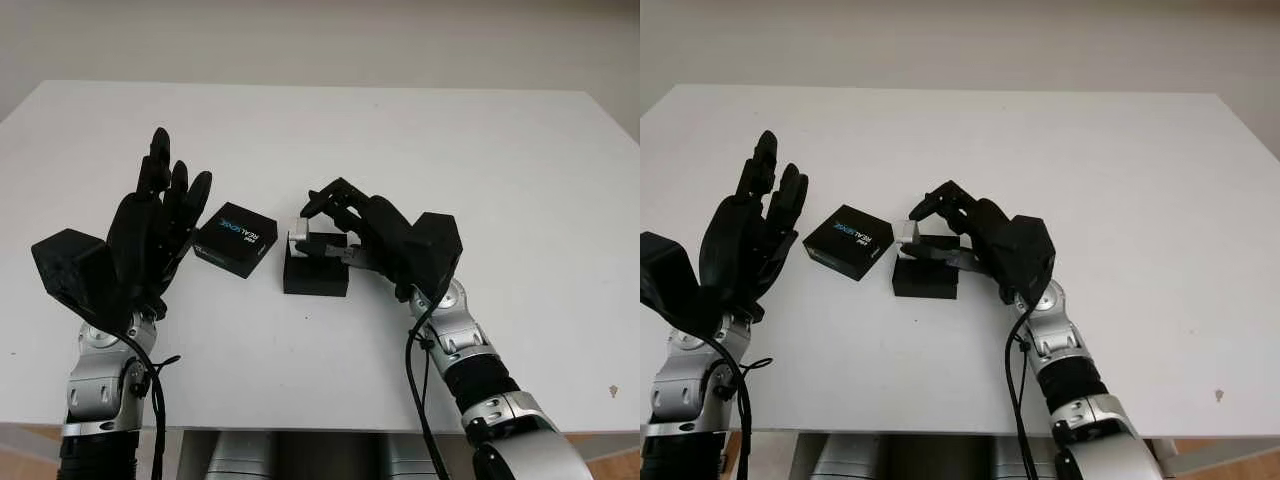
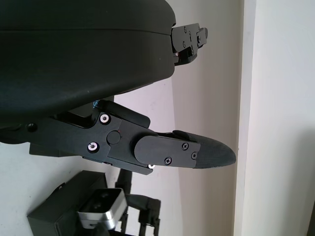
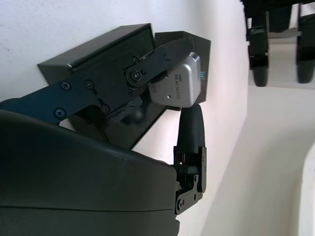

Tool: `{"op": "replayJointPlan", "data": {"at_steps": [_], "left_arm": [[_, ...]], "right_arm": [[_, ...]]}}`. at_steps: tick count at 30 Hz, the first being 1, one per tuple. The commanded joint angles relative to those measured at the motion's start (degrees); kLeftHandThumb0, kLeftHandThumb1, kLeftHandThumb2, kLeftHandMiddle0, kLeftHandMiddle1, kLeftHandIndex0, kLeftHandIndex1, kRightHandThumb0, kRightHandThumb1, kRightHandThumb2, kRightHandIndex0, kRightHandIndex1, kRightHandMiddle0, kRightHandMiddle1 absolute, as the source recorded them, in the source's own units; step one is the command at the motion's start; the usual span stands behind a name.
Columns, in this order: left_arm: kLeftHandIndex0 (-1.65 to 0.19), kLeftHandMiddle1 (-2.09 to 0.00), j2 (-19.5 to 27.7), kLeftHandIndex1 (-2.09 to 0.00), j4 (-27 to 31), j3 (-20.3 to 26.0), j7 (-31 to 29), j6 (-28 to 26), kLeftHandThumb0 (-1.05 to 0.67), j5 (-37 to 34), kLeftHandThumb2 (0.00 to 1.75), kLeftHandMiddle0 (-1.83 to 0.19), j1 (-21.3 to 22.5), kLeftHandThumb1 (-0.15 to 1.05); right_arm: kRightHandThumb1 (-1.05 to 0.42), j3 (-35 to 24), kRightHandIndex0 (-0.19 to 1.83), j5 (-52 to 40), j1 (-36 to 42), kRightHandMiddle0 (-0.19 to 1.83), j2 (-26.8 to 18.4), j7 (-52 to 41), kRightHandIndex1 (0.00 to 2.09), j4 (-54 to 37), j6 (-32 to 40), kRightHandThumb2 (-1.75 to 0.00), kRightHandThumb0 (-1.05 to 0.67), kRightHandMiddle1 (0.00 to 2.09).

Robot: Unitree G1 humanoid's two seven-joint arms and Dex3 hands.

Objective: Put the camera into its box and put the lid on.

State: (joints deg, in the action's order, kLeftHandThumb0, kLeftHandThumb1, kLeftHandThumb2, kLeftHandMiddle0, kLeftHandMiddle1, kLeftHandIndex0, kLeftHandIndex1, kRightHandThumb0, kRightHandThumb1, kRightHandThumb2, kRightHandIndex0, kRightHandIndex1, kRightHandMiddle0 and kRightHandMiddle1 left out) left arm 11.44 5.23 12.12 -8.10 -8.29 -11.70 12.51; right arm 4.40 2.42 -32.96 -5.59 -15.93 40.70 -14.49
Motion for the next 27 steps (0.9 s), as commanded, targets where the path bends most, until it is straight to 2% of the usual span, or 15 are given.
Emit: {"op": "replayJointPlan", "data": {"at_steps": [1, 12, 19, 27], "left_arm": [[0.14, -0.06, 0.3, -0.06, 1.05, 0.07, 0.12, 0.2, -0.67, 0.23, 0.26, 0.12, -0.67, 1.05], [0.14, -0.06, 0.16, -0.06, 1.61, -0.21, 0.61, 0.19, -0.67, 0.52, 0.26, 0.11, -1.12, 1.05], [0.14, -0.05, 0.22, -0.05, 1.67, 0.05, 0.3, 0.04, -0.66, 0.17, 0.27, 0.11, -1.15, 1.05], [0.14, -0.05, 0.06, -0.05, 2.03, 0.07, 0.41, -0.4, -0.66, -0.1, 0.26, 0.12, -1.1, 1.05]], "right_arm": [[-0.97, 0.3, 0.22, 0.66, -1.94, 0.31, 0.34, 0.4, 0.05, 1.05, -1.14, -0.05, -0.46, 1.78], [-0.97, 0.99, 0.22, 2.74, -3.03, 0.31, 0.22, 1.46, 0.05, 4.52, -0.29, -0.05, -0.44, 1.77], [-0.97, 1.94, 0.21, 5.96, -3.73, 0.3, -1.91, 2.55, 0.05, 7.3, -4.54, -0.06, -0.46, 1.79], [-0.97, 1.33, 0.21, 5.87, -3.0, 0.32, -4.38, 1.56, 0.05, 5.2, -4.99, -0.05, -0.45, 1.78]]}}
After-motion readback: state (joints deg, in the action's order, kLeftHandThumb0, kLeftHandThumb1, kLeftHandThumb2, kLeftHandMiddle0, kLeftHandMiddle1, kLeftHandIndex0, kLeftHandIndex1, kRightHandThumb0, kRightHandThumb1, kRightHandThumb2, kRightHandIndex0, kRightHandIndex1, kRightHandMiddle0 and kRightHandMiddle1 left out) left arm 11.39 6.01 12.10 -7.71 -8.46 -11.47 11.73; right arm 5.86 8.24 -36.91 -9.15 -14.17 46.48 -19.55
